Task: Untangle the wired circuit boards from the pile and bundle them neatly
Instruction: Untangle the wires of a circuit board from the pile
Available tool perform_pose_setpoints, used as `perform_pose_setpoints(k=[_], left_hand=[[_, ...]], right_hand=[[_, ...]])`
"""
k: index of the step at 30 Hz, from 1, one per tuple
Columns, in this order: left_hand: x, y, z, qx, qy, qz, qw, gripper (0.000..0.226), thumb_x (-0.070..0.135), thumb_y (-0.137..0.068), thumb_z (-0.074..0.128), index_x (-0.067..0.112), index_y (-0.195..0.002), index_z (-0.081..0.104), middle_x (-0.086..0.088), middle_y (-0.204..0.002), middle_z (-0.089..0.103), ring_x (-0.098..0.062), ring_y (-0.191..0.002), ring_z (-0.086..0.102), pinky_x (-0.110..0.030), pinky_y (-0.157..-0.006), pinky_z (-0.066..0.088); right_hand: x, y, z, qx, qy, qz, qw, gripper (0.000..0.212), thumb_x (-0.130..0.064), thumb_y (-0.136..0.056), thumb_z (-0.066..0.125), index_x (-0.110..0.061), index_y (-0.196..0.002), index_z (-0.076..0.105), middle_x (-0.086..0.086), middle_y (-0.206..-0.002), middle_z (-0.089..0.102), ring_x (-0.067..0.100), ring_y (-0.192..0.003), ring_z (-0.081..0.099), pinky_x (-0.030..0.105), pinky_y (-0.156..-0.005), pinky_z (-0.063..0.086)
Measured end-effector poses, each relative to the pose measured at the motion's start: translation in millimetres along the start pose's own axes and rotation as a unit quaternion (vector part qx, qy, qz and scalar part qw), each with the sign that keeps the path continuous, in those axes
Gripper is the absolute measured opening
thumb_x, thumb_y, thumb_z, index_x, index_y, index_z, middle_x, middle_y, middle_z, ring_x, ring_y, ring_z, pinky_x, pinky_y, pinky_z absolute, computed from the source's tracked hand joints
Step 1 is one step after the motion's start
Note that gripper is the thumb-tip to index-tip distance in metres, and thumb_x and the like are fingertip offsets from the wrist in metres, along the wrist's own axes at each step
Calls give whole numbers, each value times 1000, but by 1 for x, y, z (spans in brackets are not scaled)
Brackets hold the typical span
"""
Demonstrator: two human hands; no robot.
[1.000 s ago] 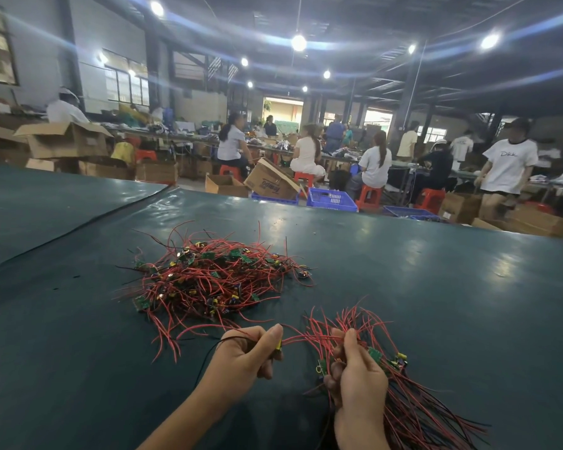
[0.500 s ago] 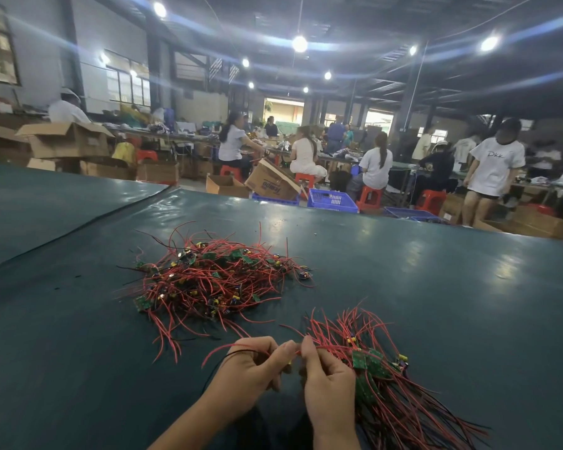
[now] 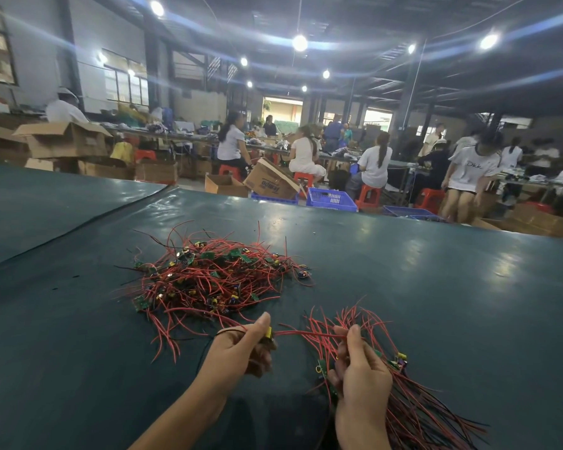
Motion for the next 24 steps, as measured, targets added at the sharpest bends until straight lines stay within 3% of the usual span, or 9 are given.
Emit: perform_pose_setpoints(k=[5, 11, 14, 20, 24], left_hand=[[0, 0, 2, -19, 40, -12, 999, 33, 49, -62, 71, 16, -64, 67, -6, -62, 62, -13, -51, 56, -21, -48, 45], [-2, -2, 1, 9, 133, -40, 990, 38, 37, -64, 73, 8, -86, 64, -3, -67, 64, -10, -51, 57, -20, -44, 44], [0, -4, -2, 42, 153, -31, 987, 36, 38, -69, 67, 8, -88, 62, -6, -72, 65, -12, -52, 58, -21, -42, 45], [5, -4, -7, 56, 212, -3, 976, 31, 37, -76, 61, 9, -90, 61, -11, -95, 74, -12, -53, 61, -21, -42, 47], [6, -3, -8, 21, 258, -26, 966, 22, 31, -74, 67, 12, -82, 58, -12, -83, 73, -11, -48, 57, -21, -42, 49]], right_hand=[[-4, 1, -1, 5, -30, -6, 1000, 32, -28, -93, 58, -9, -73, 74, -5, -51, 44, 3, -35, 28, 17, -32, 25], [-2, 1, 0, 11, -17, -16, 1000, 33, -28, -93, 60, -13, -69, 76, -5, -52, 43, 4, -36, 27, 17, -33, 24], [1, 1, -1, 14, -21, 2, 1000, 38, -25, -92, 62, -15, -56, 71, -5, -50, 45, 5, -35, 29, 17, -33, 25], [7, 1, 1, 2, -16, 26, 1000, 40, -29, -94, 59, -10, -63, 75, -8, -46, 43, 5, -33, 31, 16, -32, 25], [10, 3, 3, -18, 21, 33, 999, 40, -34, -93, 58, -12, -65, 77, -8, -47, 45, 5, -34, 34, 17, -32, 27]])
Point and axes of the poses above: each hand's wrist, its own y-axis away from the middle knuckle, its own z-axis out of the palm, x = y × z, the point moved 4 cm from there along -y, towards the middle knuckle
